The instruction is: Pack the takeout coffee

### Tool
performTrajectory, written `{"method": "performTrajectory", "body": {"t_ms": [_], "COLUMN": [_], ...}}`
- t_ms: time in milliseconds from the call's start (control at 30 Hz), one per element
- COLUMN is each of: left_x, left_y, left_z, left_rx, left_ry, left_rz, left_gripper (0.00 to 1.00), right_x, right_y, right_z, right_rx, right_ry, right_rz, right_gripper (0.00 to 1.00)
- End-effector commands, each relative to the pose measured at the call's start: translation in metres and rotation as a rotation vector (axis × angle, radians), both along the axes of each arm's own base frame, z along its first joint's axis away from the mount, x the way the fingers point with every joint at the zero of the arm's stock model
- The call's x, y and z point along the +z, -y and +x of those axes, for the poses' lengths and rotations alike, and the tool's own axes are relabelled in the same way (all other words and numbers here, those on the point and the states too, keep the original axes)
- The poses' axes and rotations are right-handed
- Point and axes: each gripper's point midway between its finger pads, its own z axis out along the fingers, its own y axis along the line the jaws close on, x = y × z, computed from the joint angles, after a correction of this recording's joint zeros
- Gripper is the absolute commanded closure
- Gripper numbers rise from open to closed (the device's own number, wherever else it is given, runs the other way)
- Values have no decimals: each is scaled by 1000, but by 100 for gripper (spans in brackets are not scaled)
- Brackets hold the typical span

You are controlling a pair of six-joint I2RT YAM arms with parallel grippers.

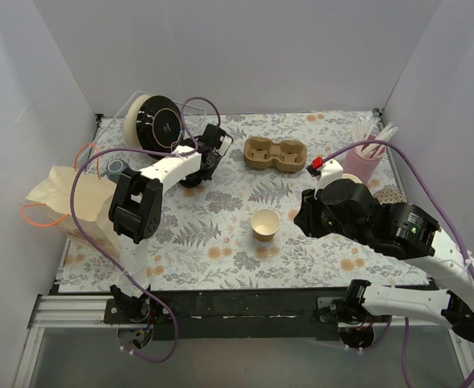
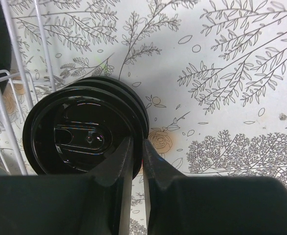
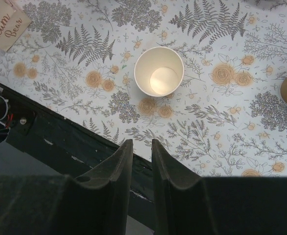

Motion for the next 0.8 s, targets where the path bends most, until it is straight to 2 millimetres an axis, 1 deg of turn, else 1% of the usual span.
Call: {"method": "performTrajectory", "body": {"t_ms": [0,67,133,167,233,267,300,333,367,400,433,467,500,533,567,600,633,667,700,733,767], "left_x": [54,67,80,93,106,124,132,138,158,165,174,182,200,211,216,239,252,254,268,294,302], "left_y": [10,14,23,28,42,56,68,78,91,105,115,124,130,143,149,151,160,163,167,166,166], "left_z": [12,13,10,9,3,-1,-6,-15,-23,-35,-44,-54,-65,-82,-92,-104,-122,-137,-146,-172,-184], "left_rx": [16,24,23,23,23,0,-21,-15,-45,-77,-81,-109,-142,-185,-214,-247,-309,-321,-358,-436,-434], "left_ry": [114,134,149,165,155,171,161,138,149,117,110,87,81,25,-6,11,-40,-87,-89,-110,-151], "left_rz": [-61,-86,-123,-147,-220,-270,-322,-377,-436,-500,-548,-600,-663,-757,-806,-869,-950,-1001,-1062,-1140,-1191], "left_gripper": [92,93,93,94,94,94,95,95,96,96,98,99,100,100,100,100,100,100,100,100,100], "right_x": [17,19,22,22,27,24,37,39,35,43,60,60,67,83,88,83,88,90,88,91,87], "right_y": [-7,-8,-9,-9,-10,-11,-16,-16,-18,-14,-20,-18,-18,-21,-17,-19,-22,-24,-28,-31,-39], "right_z": [4,5,6,8,12,14,17,20,23,22,27,24,24,25,22,23,21,18,15,13,9], "right_rx": [6,8,11,13,29,48,66,98,109,112,136,158,177,181,208,223,234,294,329,365,420], "right_ry": [44,51,63,72,123,142,201,255,284,332,425,460,509,572,629,649,675,726,740,764,768], "right_rz": [54,58,68,63,61,47,100,84,85,118,153,178,194,247,247,240,267,241,232,222,206], "right_gripper": [70,70,69,69,69,69,69,69,68,68,68,67,66,65,64,61,60,58,53,50,47]}}
